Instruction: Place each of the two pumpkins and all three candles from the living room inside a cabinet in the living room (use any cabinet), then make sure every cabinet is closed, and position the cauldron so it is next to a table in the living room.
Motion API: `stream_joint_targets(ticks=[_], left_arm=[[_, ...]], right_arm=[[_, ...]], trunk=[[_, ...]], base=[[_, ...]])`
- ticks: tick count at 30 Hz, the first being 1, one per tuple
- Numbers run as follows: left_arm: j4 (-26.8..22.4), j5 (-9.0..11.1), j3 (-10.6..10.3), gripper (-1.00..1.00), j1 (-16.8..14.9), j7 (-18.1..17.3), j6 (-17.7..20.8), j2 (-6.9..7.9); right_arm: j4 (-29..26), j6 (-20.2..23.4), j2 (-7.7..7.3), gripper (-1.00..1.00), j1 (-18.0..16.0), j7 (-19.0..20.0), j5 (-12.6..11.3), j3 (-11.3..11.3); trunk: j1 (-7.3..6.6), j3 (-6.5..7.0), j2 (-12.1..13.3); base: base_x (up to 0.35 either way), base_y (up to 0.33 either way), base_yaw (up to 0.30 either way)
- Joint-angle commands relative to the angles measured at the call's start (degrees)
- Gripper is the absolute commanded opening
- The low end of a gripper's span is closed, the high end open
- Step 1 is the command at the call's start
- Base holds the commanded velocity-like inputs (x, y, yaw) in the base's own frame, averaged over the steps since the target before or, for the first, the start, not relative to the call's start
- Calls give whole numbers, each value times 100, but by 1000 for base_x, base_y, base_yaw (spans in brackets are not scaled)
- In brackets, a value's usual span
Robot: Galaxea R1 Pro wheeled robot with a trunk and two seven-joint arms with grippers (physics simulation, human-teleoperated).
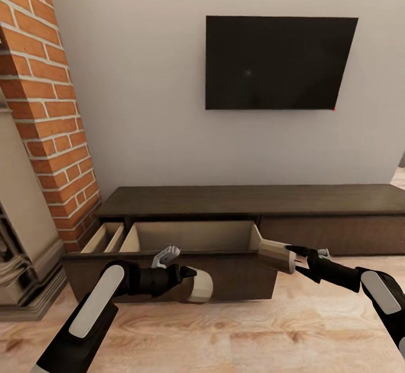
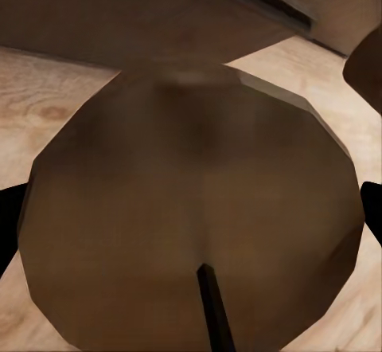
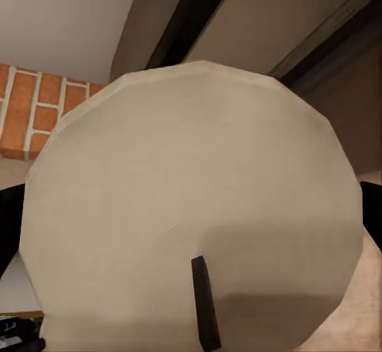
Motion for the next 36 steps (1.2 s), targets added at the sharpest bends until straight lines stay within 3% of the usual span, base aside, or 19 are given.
stream_joint_targets(ticks=[1, 17, 22, 26, 33, 36], left_arm=[[-6, 76, -6, -100, -5, 57, -12, 4], [-6, 81, 22, -100, -5, 51, -11, 2], [-6, 293, 39, -100, -5, 48, -5, 0], [-6, 427, 52, -100, -5, 48, -4, 11], [-14, 447, 54, -100, -5, 60, -4, 25], [-47, 465, 54, -100, -5, 60, -4, 205]], right_arm=[[1, 35, 2, -100, -5, 34, -1, -16], [1, 35, 2, -100, -4, 34, -3, -16], [-7, 35, 31, -100, -6, 21, 3, -16], [-9, 35, 36, -100, -5, -7, 9, -16], [-8, 35, 41, -100, -4, -89, 55, -17], [-8, 42, 38, -100, -5, -375, 63, -16]], trunk=[[0, -6, -3], [0, -6, -3], [0, -6, -3], [-10, 83, 3], [-28, 238, 12], [-36, 304, 16]], base=[[169, -60, -2], [159, -84, 0], [1, 0, 0], [0, 0, 0], [0, 0, 0], [0, 0, 0]])
